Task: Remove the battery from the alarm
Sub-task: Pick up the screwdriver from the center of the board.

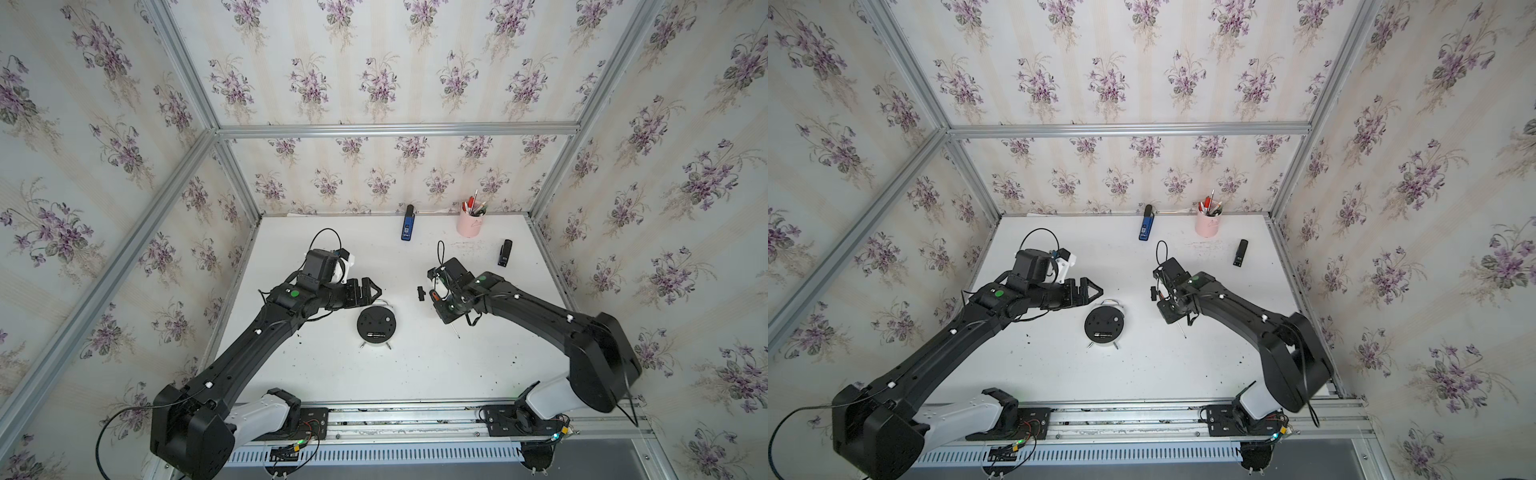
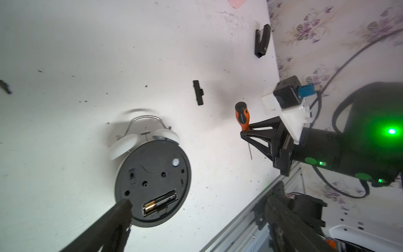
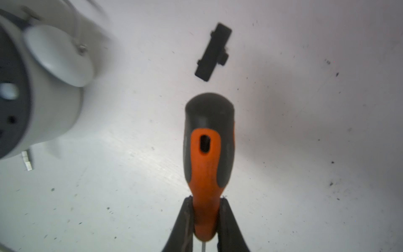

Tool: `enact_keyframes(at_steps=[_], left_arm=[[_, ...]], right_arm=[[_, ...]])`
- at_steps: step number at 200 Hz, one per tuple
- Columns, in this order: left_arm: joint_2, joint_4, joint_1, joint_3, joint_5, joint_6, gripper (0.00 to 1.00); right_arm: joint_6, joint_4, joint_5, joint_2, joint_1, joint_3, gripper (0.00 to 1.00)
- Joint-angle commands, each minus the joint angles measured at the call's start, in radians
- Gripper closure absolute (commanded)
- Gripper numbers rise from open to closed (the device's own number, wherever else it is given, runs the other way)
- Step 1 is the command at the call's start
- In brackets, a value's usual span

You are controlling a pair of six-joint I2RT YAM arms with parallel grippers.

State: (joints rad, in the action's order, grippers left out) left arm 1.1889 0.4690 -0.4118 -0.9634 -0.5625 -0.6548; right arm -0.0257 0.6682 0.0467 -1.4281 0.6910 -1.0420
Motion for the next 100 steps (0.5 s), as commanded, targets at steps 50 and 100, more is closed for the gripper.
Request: enact_keyframes(at_steps=[50, 100], left_arm=[[0.056, -0.480, -0.028, 0.129, -0.303, -0.601, 0.02], [0.103, -0.560, -0.053, 0.132, -0.382, -0.783, 0.02]], right_arm=[[0.030, -0.019, 0.232, 0.277, 0.292, 0.025, 1.00], [0.045, -0.002, 0.308, 0.259, 0.456, -0.012, 1.00]])
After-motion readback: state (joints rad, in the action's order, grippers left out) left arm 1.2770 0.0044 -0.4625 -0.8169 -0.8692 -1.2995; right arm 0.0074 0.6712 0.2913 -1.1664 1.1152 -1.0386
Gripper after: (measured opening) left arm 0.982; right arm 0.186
